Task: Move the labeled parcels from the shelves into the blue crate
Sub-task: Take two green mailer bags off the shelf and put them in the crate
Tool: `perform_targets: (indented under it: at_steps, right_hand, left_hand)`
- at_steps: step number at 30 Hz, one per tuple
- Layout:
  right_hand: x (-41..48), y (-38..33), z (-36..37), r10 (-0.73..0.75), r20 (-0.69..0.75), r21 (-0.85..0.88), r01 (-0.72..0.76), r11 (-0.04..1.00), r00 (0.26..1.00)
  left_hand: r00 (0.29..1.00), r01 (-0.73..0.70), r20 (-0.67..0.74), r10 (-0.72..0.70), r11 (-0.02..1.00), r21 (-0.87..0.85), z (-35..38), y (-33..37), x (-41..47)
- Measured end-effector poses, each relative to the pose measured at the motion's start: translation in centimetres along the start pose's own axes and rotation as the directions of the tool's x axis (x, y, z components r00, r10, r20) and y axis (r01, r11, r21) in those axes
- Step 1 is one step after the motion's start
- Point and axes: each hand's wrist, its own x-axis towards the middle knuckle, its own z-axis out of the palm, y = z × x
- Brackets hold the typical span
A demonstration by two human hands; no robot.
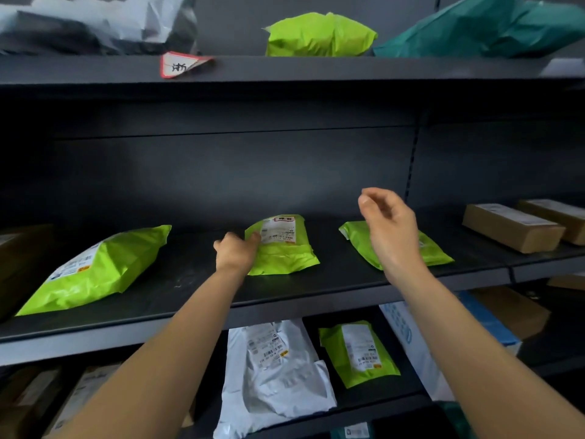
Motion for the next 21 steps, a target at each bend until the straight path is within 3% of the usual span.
perform_targets:
  at_steps: [8, 13, 21]
  right_hand:
    - [5.5, 3.2, -5.3, 0.129, -0.095, -0.166, -0.143, 0.976, 0.987]
    - [8.5, 6.5, -8.7, 0.253, -0.138, -0.335, -0.286, 0.898, 0.958]
    - [10.6, 9.5, -11.2, 0.518, 0.022, -0.498, -0.440, 0.747, 0.855]
  left_hand:
    - [1.000, 0.028, 0.001, -0.028, 0.999, 0.044, 2.7, 1.7, 1.4]
    - [0.999, -0.054, -0.008, 0.054, 0.994, -0.092, 5.5, 3.5, 0.3]
    - [0.986, -0.144, -0.100, 0.131, 0.981, -0.134, 8.9, 5.0, -2.6]
